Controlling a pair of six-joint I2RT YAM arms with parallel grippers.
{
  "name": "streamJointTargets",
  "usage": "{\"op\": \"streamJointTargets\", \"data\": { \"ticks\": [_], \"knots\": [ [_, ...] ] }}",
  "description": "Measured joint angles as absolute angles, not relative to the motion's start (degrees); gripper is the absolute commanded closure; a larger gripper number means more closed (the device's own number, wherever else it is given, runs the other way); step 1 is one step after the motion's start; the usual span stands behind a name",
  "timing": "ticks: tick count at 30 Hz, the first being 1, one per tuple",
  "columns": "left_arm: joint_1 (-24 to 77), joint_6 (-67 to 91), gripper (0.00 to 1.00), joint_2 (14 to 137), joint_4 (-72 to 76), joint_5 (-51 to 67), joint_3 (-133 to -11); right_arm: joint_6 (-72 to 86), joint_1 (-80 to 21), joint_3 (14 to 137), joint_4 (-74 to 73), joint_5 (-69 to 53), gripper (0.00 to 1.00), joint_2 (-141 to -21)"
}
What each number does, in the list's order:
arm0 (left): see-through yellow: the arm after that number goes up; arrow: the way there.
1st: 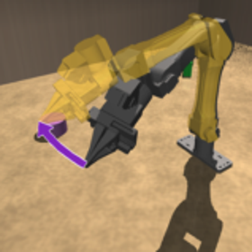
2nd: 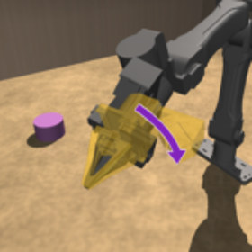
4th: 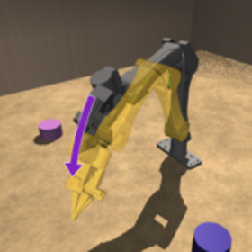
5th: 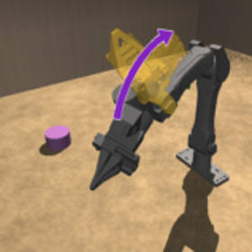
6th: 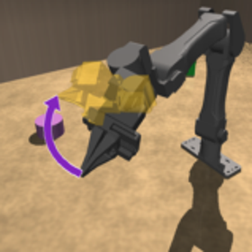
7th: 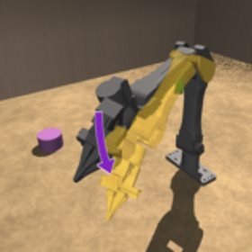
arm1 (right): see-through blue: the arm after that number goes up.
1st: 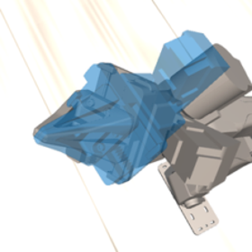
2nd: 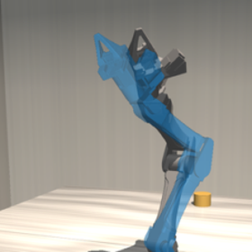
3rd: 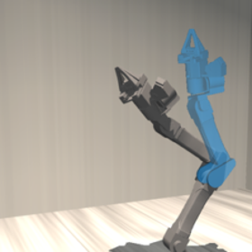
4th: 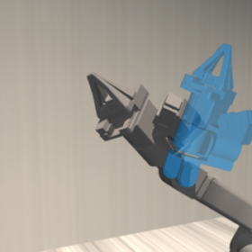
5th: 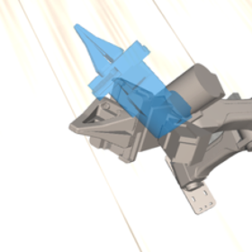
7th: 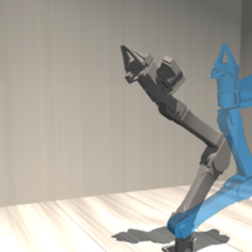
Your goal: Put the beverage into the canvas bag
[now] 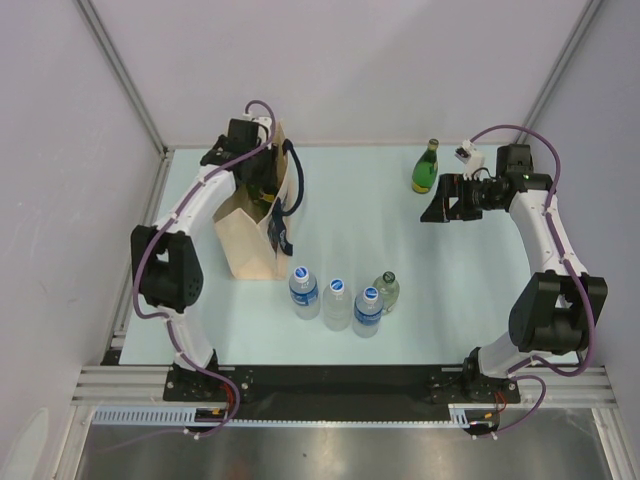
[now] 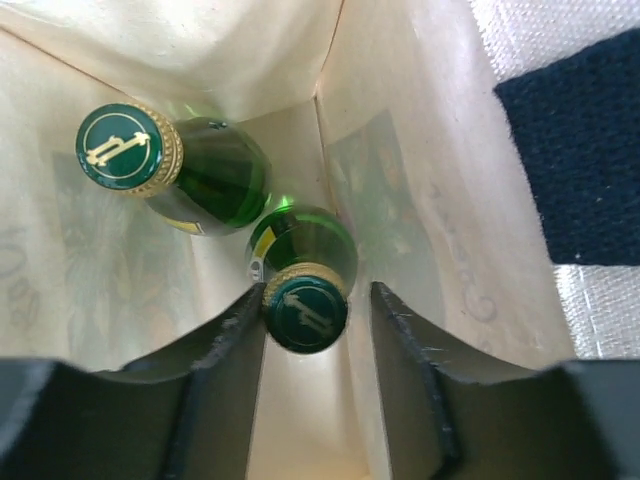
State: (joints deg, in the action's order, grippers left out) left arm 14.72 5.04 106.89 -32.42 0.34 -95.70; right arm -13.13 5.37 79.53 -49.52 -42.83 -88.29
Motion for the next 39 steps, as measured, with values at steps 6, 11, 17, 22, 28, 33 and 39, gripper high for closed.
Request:
{"op": "streamJointTargets", "data": {
  "ticks": [6,11,17,22,28,33,39],
  "knots": [
    [14.74,5.02,1.0,107.53,-33.32,-0.25,-96.84,-13.13,5.37,79.53,-49.52,-42.83,0.0,-88.29],
    [14.79,5.02,1.0,109.69,-34.68,-0.12,-100.22,-13.15,5.37,79.53,-49.52,-42.83,0.0,-88.29],
    [14.79,4.89,1.0,112.92,-35.59,0.45,-104.75,-13.13,5.37,79.53,-49.52,-42.83,0.0,-88.29],
    [14.76,4.86,1.0,114.83,-36.05,0.71,-107.39,-13.15,5.37,79.53,-49.52,-42.83,0.0,-88.29],
    [14.76,5.02,1.0,115.22,-34.37,0.69,-107.42,-13.15,5.37,79.53,-49.52,-42.83,0.0,-88.29],
    [14.76,5.02,1.0,115.22,-32.16,0.64,-107.37,-13.15,5.37,79.53,-49.52,-42.83,0.0,-88.29],
    [14.76,4.99,1.0,115.09,-25.3,0.62,-104.53,-13.17,5.37,79.53,-49.54,-42.83,0.0,-88.29]
  ]
}}
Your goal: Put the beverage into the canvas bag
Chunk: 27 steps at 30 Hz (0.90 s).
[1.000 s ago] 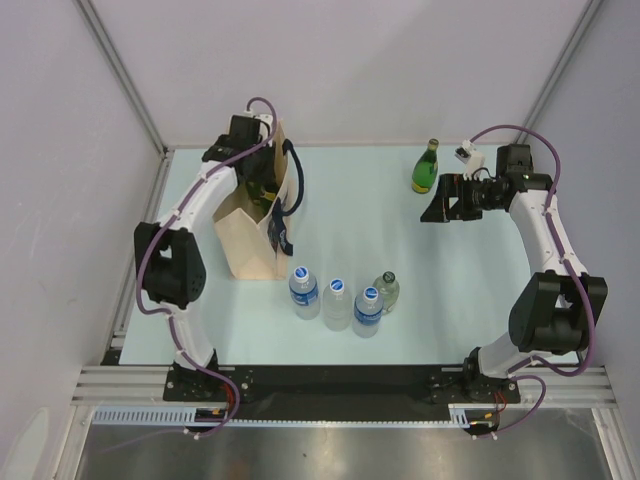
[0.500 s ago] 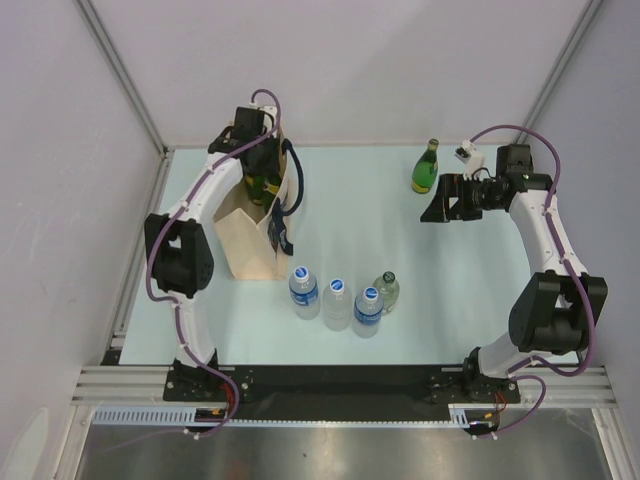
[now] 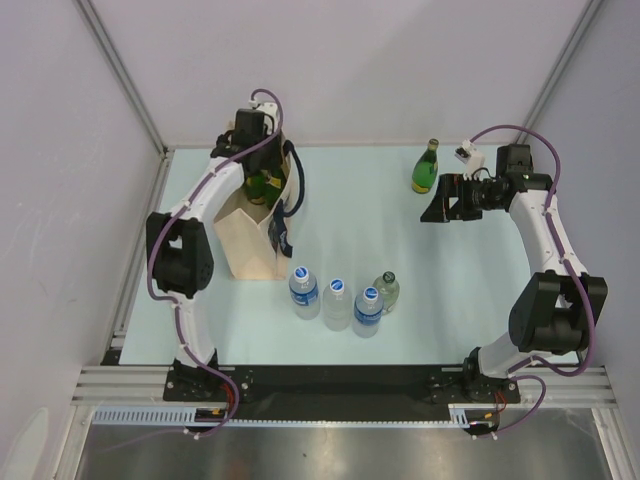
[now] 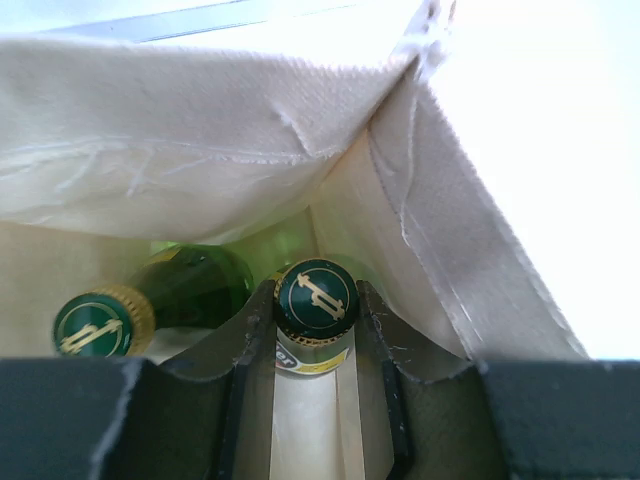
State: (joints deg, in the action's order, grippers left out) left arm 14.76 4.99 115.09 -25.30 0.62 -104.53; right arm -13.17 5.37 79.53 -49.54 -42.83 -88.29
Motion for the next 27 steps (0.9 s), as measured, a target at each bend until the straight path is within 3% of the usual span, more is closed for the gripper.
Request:
{"op": "streamJointTargets", "data": {
  "ticks": [12,16,18,19,27],
  "knots": [
    [13.85,5.04,0.99,111.07,-14.61,1.63,-94.06,-13.19,5.37,79.53,-49.6,-42.83,0.0,-88.29],
    [13.58,5.02,0.66,109.32,-13.37,2.09,-91.39,-13.58,5.37,79.5,-49.69,-42.85,0.0,-88.29],
    [13.52,4.99,0.56,108.38,-13.34,2.11,-90.28,-13.72,5.34,79.5,-49.84,-42.85,0.0,-88.29],
    [13.47,4.97,0.47,108.01,-13.32,2.09,-89.76,-13.78,5.3,79.5,-49.93,-42.85,0.0,-88.29],
    [12.93,4.99,0.29,104.2,-12.45,1.69,-88.92,-15.44,4.51,79.72,-51.83,-42.65,0.0,-88.44]
  ]
}}
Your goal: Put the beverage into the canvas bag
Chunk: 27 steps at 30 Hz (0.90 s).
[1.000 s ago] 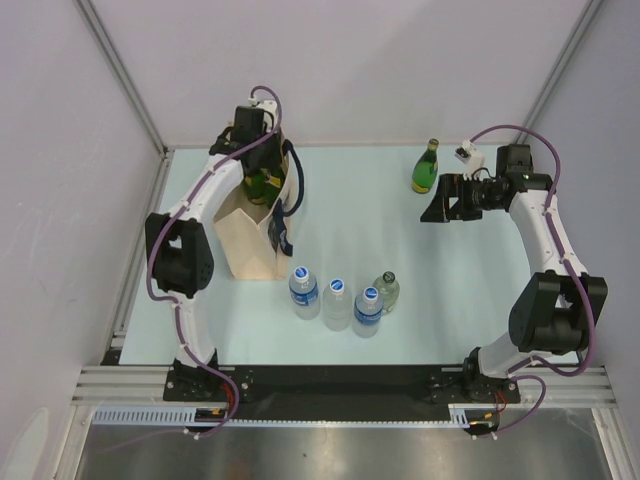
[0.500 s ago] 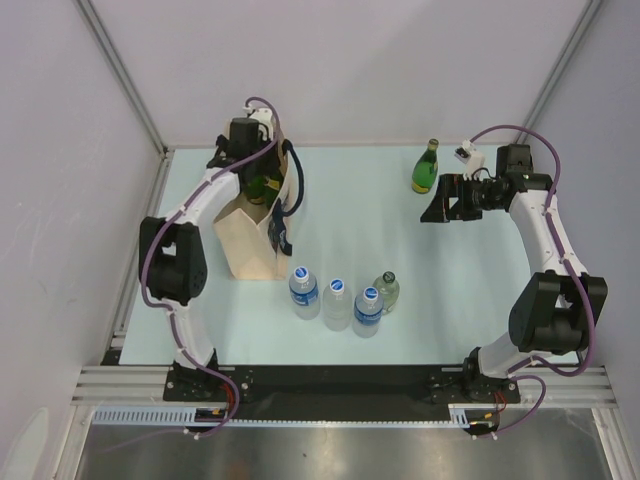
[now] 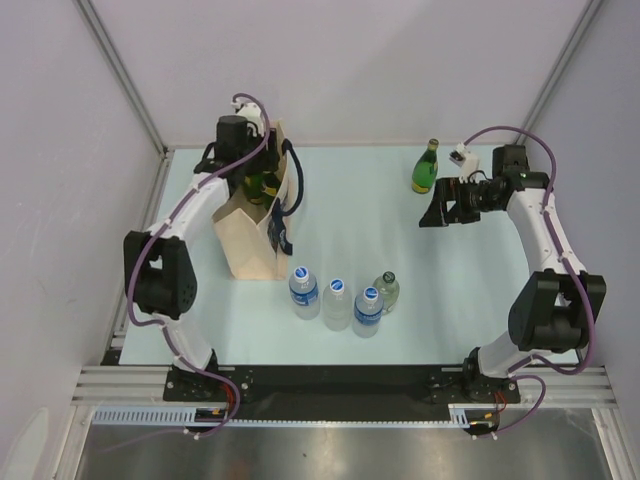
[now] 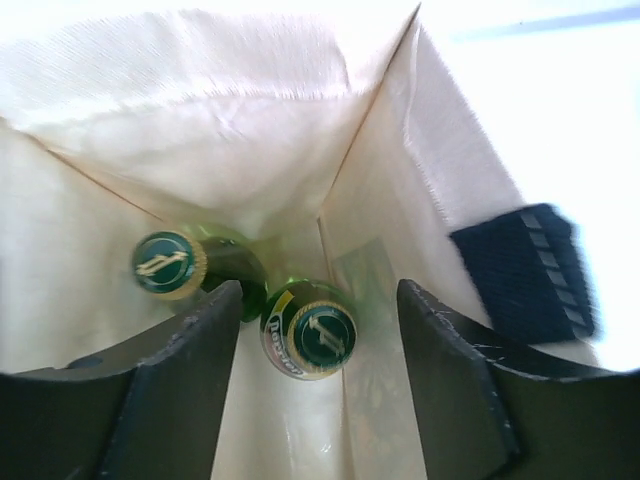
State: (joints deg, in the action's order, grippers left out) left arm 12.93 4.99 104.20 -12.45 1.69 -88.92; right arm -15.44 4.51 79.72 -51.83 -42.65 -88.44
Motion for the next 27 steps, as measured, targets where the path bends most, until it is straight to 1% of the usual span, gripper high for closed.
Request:
{"op": "streamJointTargets", "data": {
  "ticks": [8,11,13,19,22,27],
  "knots": [
    [12.78,5.02,0.19,98.67,-13.04,1.63,-88.95,-21.65,4.32,86.46,-57.6,-41.19,0.0,-91.94],
    [12.78,5.39,0.1,95.35,-14.61,1.3,-88.92,-23.22,4.32,91.24,-59.11,-40.86,0.0,-94.08],
    [12.78,6.07,0.01,92.05,-15.86,0.34,-88.66,-23.62,4.32,95.7,-59.77,-40.23,0.0,-96.16],
    [12.71,8.69,0.0,78.22,-17.63,-1.28,-82.24,-21.06,4.25,110.61,-57.58,-36.69,0.0,-104.49],
    [12.64,10.74,0.0,72.66,-18.48,-1.8,-78.37,-16.45,4.16,115.22,-54.37,-33.63,0.0,-107.94],
    [11.97,14.85,0.0,63.99,-21.04,-2.72,-72.75,-10.79,3.53,119.33,-48.82,-28.21,0.0,-113.38]
  ]
}}
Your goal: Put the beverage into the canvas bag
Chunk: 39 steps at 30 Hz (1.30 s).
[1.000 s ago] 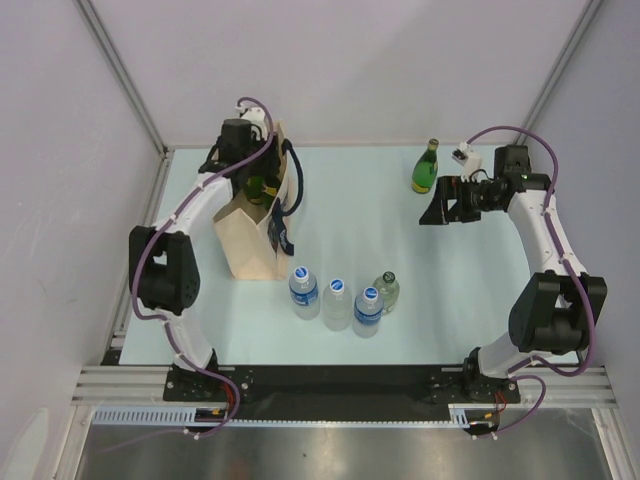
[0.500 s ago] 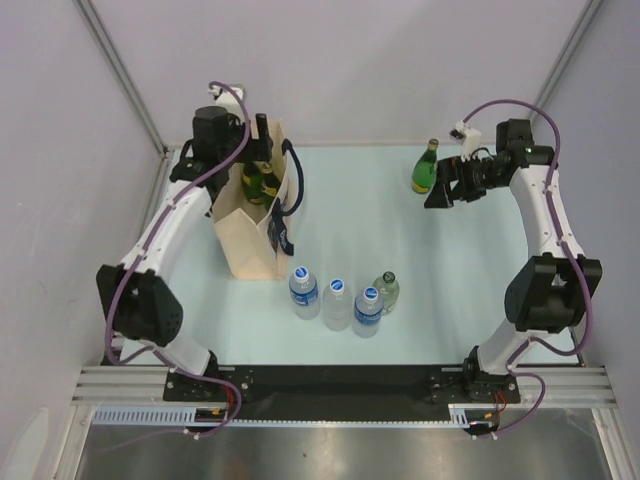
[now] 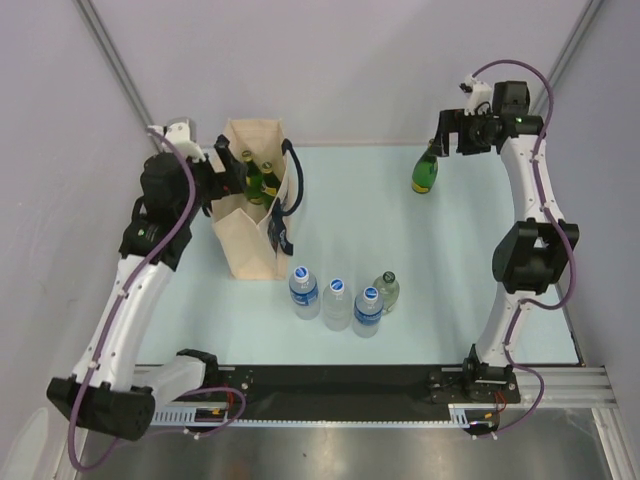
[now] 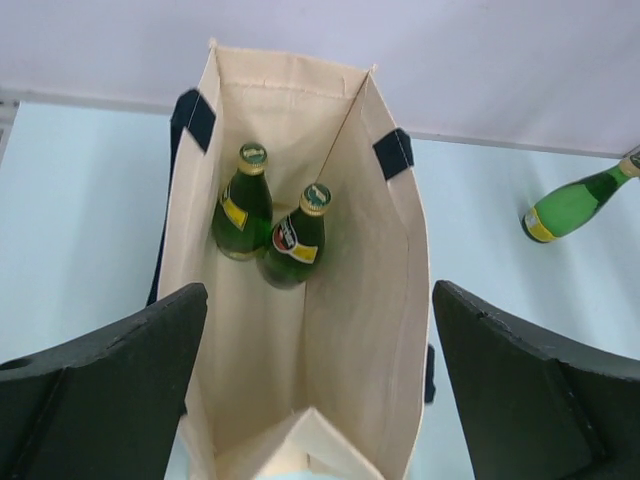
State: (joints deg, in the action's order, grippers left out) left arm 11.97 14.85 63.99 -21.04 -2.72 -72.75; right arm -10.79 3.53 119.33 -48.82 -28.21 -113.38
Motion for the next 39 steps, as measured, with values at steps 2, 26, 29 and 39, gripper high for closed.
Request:
{"op": "streamJointTargets", "data": {
  "ticks": [2,26,29,39],
  "knots": [
    [11.68,16.69,0.0,60.71,-22.41,-2.79,-70.37,-9.47,3.16,121.05,-47.29,-26.44,0.01,-115.87],
    [11.86,21.12,0.0,53.39,-22.81,14.02,-65.63,-24.62,10.79,112.29,-35.4,-52.34,0.0,-126.08],
    [13.04,21.12,0.0,55.33,-22.48,14.7,-67.02,-30.41,13.21,109.54,-34.39,-57.32,0.0,-126.1],
    [20.71,20.95,0.0,61.82,-21.74,13.39,-71.53,-46.06,13.32,110.76,-29.91,-64.82,0.0,-128.27]
  ]
}}
